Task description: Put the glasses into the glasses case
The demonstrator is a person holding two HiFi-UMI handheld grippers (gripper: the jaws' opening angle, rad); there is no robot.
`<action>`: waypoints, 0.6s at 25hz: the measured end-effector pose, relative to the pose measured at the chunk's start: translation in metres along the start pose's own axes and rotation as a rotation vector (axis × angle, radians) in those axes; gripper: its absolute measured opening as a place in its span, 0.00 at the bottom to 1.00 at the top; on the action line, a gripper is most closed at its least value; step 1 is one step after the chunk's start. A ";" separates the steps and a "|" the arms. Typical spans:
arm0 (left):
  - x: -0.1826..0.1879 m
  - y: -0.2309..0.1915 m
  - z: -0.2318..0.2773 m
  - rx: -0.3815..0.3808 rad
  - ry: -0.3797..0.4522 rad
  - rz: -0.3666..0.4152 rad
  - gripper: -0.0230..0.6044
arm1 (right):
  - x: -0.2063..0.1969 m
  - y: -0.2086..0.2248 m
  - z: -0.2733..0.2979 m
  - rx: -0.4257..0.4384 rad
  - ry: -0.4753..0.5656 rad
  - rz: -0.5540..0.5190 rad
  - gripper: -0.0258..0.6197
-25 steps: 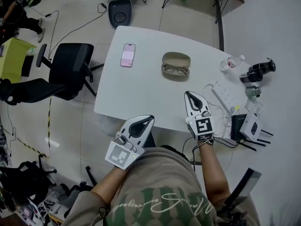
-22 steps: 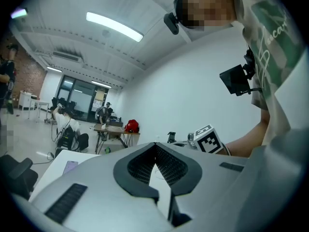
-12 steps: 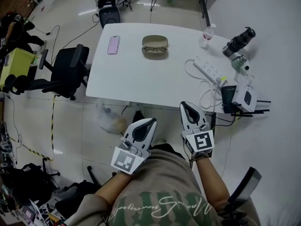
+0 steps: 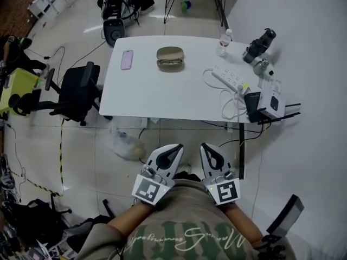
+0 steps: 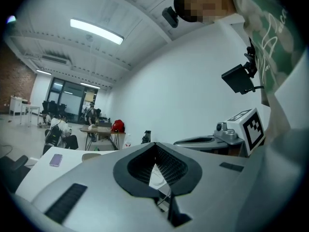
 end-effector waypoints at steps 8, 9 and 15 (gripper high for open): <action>0.000 0.038 -0.010 -0.028 0.027 0.040 0.05 | 0.018 -0.015 -0.023 0.004 0.067 -0.095 0.06; -0.001 0.041 -0.012 -0.033 0.028 0.035 0.05 | 0.019 -0.017 -0.025 0.000 0.077 -0.090 0.06; 0.002 0.055 -0.016 -0.068 0.042 0.063 0.05 | 0.021 -0.027 -0.040 -0.014 0.086 -0.126 0.06</action>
Point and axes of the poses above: the fingertips, and each gripper's own axes: z forward along the fingers, y to its right, x out of its top, the point moved 2 cm from there along -z, backward along the fingers, and after that the axes turned 8 degrees about z, right-handed, at the moved point
